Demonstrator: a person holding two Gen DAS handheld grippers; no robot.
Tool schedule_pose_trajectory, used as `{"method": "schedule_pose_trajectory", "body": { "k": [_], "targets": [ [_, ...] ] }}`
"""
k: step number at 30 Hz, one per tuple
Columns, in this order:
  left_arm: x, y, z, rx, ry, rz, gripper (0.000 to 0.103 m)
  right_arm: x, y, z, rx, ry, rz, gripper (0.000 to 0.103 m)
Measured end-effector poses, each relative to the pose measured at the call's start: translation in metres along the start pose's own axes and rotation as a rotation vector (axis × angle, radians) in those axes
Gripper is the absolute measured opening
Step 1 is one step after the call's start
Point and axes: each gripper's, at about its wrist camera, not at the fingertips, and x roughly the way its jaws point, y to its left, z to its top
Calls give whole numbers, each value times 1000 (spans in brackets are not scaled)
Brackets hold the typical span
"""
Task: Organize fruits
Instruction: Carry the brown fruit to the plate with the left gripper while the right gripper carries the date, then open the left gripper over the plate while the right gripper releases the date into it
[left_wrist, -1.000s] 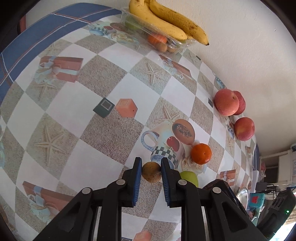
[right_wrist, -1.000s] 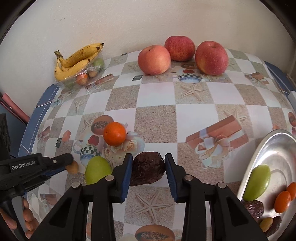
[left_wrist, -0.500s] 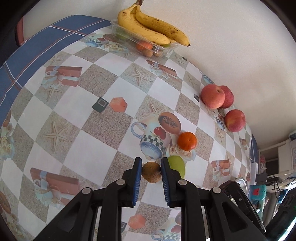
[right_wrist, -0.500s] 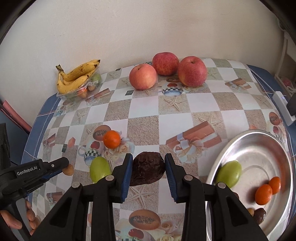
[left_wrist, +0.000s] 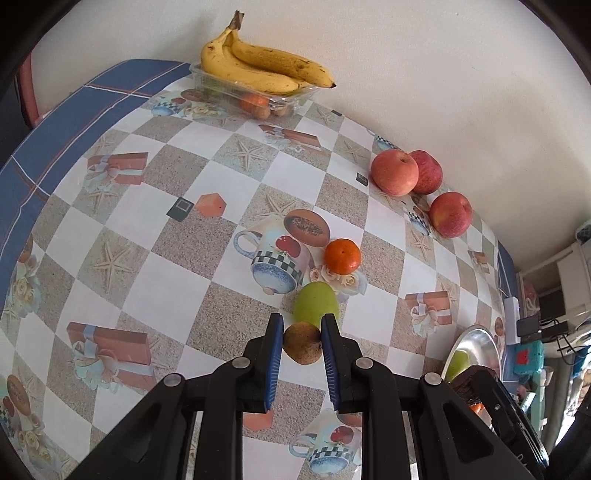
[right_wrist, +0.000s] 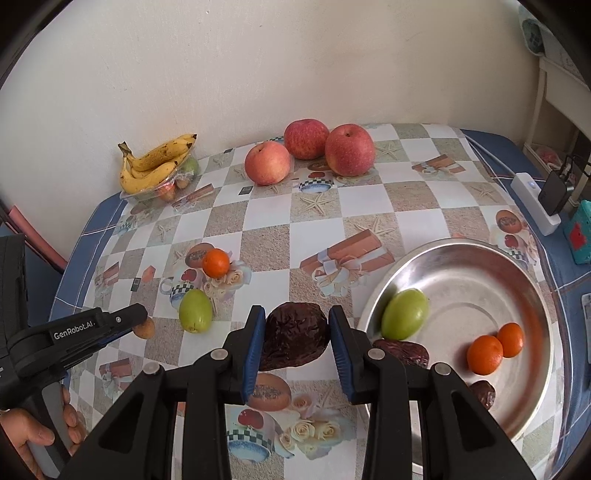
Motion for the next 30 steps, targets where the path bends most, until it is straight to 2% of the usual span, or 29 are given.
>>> {"method": "schedule_pose_trajectory", "body": {
  "k": [7, 13, 16, 22, 26, 27, 30],
  "targets": [
    [3, -23, -8, 46, 9, 5, 22, -2, -14, -1, 22, 7, 3, 37],
    [9, -70, -26, 151, 38, -32, 22, -5, -53, 2, 100, 0, -53, 37],
    [12, -100, -41, 231, 66, -64, 22, -9, -81, 3, 164, -5, -93, 37],
    [15, -154, -75, 356, 140, -174, 23, -24, -134, 4, 281, -30, -176, 37],
    [19, -179, -93, 435, 174, -228, 24, -27, -150, 2, 317, -33, -191, 37],
    [21, -180, -95, 434, 185, -233, 26, -27, -152, 2, 322, -32, -188, 38],
    [28, -178, -97, 419, 216, -220, 45, -27, -154, 3, 331, -36, -180, 39]
  ]
}}
